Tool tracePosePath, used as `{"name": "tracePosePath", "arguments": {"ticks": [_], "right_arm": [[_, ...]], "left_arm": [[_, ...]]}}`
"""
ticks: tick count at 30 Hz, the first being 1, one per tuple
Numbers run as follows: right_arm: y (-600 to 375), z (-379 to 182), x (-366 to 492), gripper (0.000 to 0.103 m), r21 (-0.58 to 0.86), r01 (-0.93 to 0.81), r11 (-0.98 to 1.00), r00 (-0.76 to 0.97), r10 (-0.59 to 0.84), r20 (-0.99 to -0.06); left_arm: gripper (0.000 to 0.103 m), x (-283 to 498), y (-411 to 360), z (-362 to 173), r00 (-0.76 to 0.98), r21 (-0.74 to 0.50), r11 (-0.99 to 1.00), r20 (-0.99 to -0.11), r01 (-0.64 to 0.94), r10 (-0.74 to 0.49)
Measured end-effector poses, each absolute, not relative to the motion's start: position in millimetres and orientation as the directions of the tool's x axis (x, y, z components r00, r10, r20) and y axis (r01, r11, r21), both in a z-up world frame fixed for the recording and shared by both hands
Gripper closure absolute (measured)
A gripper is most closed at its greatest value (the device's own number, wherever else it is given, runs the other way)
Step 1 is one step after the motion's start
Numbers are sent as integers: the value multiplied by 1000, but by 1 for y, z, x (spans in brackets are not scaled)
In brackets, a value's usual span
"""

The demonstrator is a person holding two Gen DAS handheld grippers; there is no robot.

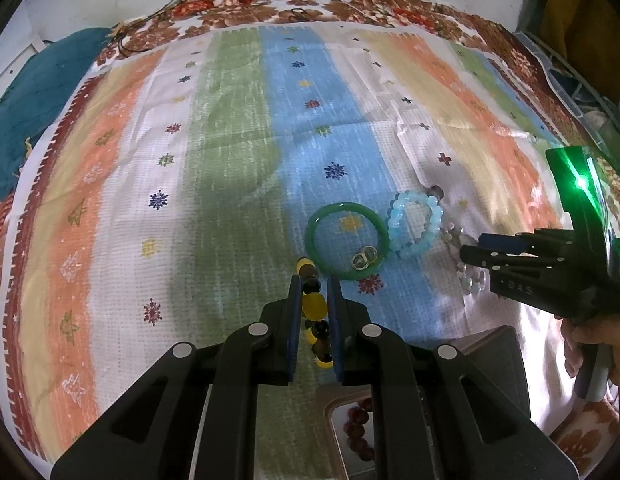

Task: Organize jewelry
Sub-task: 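Lift the black-and-yellow bracelet with the left tool toward the tin while the right tool lifts the pearl bracelet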

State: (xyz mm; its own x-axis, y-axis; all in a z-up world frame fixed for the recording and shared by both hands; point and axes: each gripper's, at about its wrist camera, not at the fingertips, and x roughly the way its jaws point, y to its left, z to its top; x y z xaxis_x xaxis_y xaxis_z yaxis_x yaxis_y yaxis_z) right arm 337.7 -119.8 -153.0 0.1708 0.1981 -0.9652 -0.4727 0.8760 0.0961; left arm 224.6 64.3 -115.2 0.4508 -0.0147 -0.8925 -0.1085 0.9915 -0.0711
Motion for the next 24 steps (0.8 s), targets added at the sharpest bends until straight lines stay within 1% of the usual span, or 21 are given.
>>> {"name": "tracePosePath", "arguments": {"ticks": [1, 3, 10, 16, 20, 24], "right_arm": [[-119, -154, 338, 78, 92, -476, 875, 174, 196, -965], [-118, -155, 339, 87, 81, -480, 874, 177, 187, -966], [-121, -149, 338, 87, 94, -485, 869, 186, 208, -960], [-131, -115, 327, 87, 112, -484, 868, 247, 258, -934], [-129, -90, 319, 87, 113, -497, 861, 297, 291, -910], [-123, -73, 310, 87, 110, -511, 853, 339, 318, -885]], "left_arm": [[91, 225, 64, -115, 451, -70, 992, -893, -106, -15], [91, 225, 63, -115, 451, -69, 992, -892, -103, -15], [91, 223, 60, -112, 457, -66, 993, -889, -95, -16], [91, 218, 61, -102, 478, -71, 992, -878, -101, -14], [91, 214, 62, -95, 492, -96, 990, -870, -106, -32], [91, 209, 59, -88, 505, -69, 992, -863, -103, -7]]}}
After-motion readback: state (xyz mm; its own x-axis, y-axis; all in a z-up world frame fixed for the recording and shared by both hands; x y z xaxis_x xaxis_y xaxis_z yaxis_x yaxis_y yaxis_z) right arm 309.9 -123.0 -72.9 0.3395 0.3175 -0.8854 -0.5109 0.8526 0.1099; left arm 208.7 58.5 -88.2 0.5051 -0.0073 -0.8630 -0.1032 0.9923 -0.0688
